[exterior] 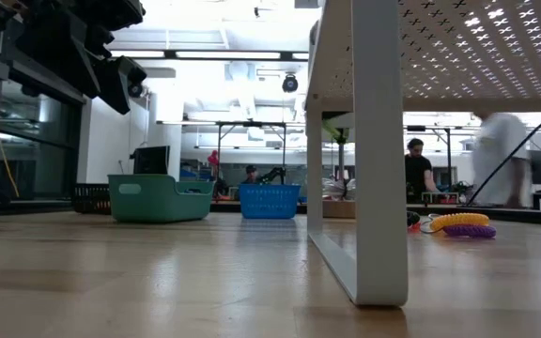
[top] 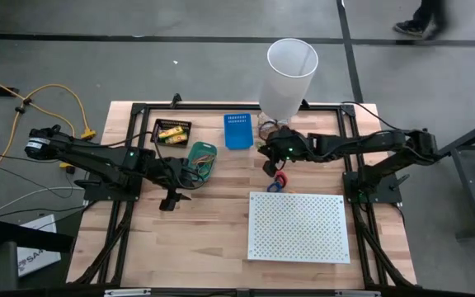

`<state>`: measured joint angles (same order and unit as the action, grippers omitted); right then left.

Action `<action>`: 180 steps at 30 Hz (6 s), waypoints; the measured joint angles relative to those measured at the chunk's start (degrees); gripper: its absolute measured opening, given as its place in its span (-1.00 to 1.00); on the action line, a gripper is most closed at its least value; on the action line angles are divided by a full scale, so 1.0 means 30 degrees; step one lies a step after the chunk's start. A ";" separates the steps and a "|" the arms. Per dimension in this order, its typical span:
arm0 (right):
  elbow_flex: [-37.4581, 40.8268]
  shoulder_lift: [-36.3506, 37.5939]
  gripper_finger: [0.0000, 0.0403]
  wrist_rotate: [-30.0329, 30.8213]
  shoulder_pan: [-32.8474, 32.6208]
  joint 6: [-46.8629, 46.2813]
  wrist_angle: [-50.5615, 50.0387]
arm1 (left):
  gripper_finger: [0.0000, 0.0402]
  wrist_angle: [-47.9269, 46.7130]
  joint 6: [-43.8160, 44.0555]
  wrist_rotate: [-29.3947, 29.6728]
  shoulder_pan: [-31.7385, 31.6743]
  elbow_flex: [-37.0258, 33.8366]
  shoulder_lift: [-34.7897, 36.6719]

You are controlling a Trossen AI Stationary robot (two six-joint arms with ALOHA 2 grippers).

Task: Pick & Place Office Desk Supplies
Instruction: Put the green spring keychain into the blue bin, then put the blue spring keychain into the blue bin

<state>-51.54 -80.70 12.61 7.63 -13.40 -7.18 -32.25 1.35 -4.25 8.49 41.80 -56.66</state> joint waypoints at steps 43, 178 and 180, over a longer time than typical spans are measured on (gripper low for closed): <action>-1.2499 -1.1746 -0.94 -0.0258 0.3331 0.2040 -0.5886 | 0.03 0.0628 -0.0002 0.0000 -0.0002 0.0000 -0.0007; -0.8295 -0.9065 -0.69 -0.5943 0.0380 -1.5798 -1.8442 | 0.03 0.1923 0.0194 0.0000 0.0001 -0.0007 -0.0007; -0.8295 -0.9065 -0.67 -0.6080 0.0380 -1.5613 -1.8455 | 0.03 0.1922 0.0202 0.0000 -0.0006 -0.0007 -0.0007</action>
<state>-76.42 -107.90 -5.63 8.78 -60.24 -62.54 -26.49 1.96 -4.25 8.47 41.78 -56.69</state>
